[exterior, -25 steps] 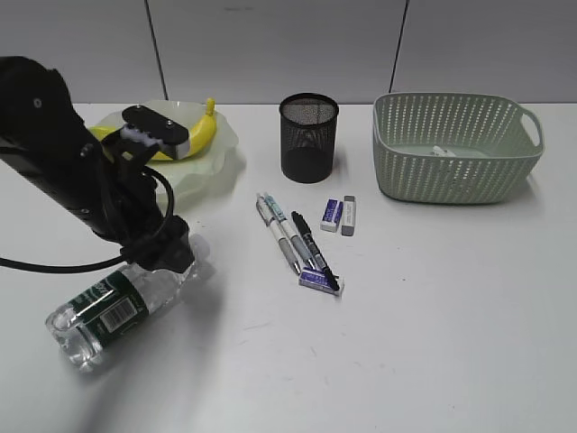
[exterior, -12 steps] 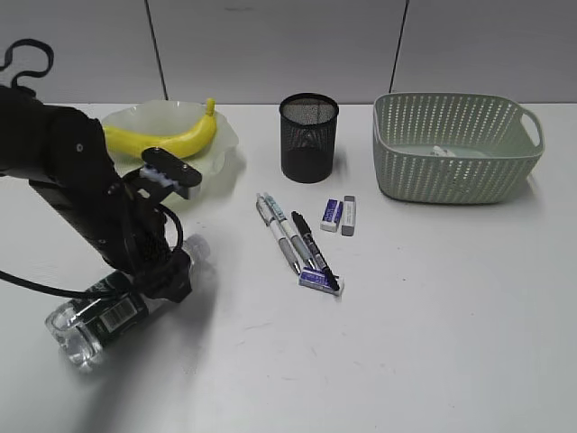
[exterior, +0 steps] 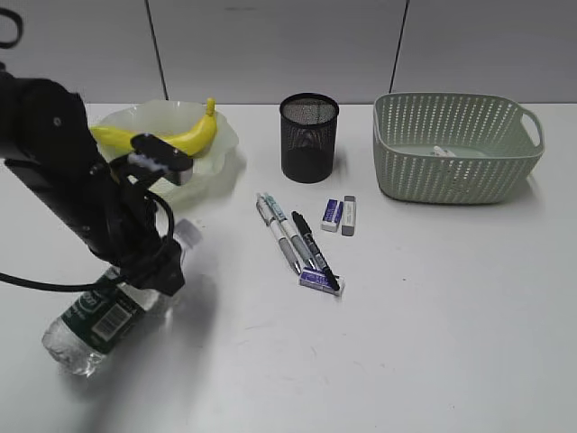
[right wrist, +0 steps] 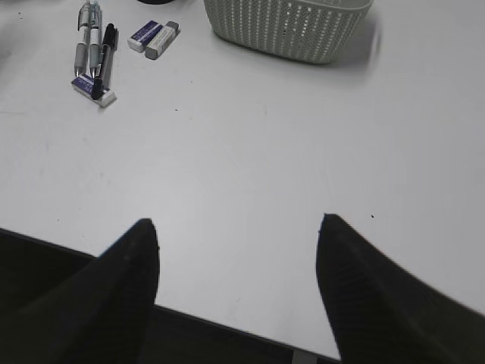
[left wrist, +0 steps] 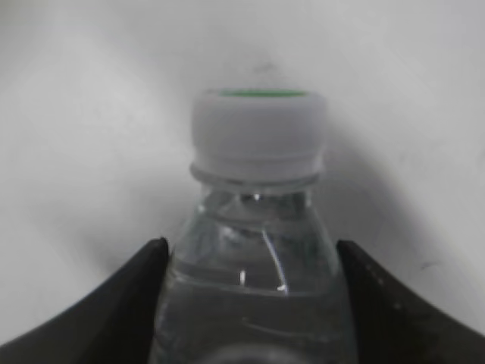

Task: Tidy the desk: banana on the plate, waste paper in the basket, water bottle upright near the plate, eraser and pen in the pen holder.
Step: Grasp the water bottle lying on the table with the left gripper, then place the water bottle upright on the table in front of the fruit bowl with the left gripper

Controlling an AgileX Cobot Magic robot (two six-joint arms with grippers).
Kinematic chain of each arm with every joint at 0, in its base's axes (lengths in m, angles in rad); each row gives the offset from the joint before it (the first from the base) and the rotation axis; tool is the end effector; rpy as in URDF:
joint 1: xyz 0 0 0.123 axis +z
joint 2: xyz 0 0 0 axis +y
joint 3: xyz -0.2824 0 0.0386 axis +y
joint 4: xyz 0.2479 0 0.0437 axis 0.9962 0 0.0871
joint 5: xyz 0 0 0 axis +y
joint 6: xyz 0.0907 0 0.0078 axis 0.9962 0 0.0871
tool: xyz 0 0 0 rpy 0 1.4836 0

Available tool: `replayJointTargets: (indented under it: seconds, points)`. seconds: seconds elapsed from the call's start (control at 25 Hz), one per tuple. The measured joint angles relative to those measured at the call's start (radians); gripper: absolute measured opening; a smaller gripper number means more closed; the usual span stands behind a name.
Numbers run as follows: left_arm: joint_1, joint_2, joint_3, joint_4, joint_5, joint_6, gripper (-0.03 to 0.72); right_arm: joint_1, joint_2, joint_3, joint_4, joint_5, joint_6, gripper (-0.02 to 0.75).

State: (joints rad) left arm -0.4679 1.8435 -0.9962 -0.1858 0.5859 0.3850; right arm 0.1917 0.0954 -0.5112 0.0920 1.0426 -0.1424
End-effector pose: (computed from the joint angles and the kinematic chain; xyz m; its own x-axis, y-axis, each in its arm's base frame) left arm 0.2911 -0.1575 0.1396 -0.7387 0.6270 -0.2472 0.6550 0.7543 -0.0443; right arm 0.0080 0.0089 0.2818 -0.4759 -0.1896 -0.8588 -0.3038 0.9518 -0.0418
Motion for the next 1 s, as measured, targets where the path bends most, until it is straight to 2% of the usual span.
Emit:
replayJointTargets:
  seconds: [0.36, 0.52, 0.64, 0.8, 1.0]
  points:
    - [0.000, -0.249, 0.006, -0.056, 0.024, 0.000, 0.473, 0.000, 0.000, 0.000, 0.000, 0.000, 0.001, 0.515]
    - [0.000, -0.323, 0.075, -0.060, -0.014, 0.000, 0.465, 0.000, 0.000, 0.000, 0.000, 0.000, 0.001, 0.515]
    - [0.001, -0.369, 0.195, -0.075, -0.142, 0.000, 0.465, 0.000, 0.000, 0.000, 0.000, 0.000, 0.001, 0.513]
    - [0.002, -0.432, 0.354, -0.163, -0.400, 0.000, 0.465, 0.000, 0.000, 0.000, 0.000, 0.000, 0.001, 0.513]
    - [0.002, -0.445, 0.412, -0.243, -0.580, 0.000, 0.465, 0.000, 0.000, 0.000, 0.000, 0.000, 0.001, 0.513]
